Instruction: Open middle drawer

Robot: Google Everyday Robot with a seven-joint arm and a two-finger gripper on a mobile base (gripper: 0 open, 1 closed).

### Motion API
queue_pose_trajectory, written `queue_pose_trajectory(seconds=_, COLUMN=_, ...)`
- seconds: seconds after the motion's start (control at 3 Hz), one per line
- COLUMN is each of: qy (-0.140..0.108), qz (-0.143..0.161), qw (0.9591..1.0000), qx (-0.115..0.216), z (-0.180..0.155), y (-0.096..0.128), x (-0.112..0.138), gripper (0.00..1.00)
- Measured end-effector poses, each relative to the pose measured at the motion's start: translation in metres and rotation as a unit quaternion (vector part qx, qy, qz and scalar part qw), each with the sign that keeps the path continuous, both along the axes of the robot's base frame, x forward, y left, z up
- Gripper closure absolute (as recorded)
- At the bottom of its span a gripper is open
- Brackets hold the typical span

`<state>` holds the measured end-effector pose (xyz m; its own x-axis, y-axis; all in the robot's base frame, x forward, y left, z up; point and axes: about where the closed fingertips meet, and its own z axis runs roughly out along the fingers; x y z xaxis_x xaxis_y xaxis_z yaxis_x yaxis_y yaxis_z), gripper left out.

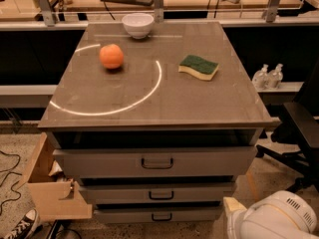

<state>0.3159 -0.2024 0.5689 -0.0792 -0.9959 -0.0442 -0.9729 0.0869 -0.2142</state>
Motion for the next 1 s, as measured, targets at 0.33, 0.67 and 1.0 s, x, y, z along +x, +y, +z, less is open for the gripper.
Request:
queue_pose_trajectory(seconds=0.33, qy=-0.009, qz=0.033, qw=0.9992, qx=-0.019, z=-0.027, y=0.012, x=0.008, gripper=0.00)
queue_pose_trajectory(seconds=0.67, qy=-0.009, qz=0.033, qw=0.9992, qx=-0.019, z=-0.027, y=0.012, x=0.008, gripper=0.00)
queue_pose_trajectory(seconds=1.0, qy=-0.003, qz=0.028, qw=0.9995, qx=-0.016, z=-0.038, y=0.012, x=0.017, gripper=0.00)
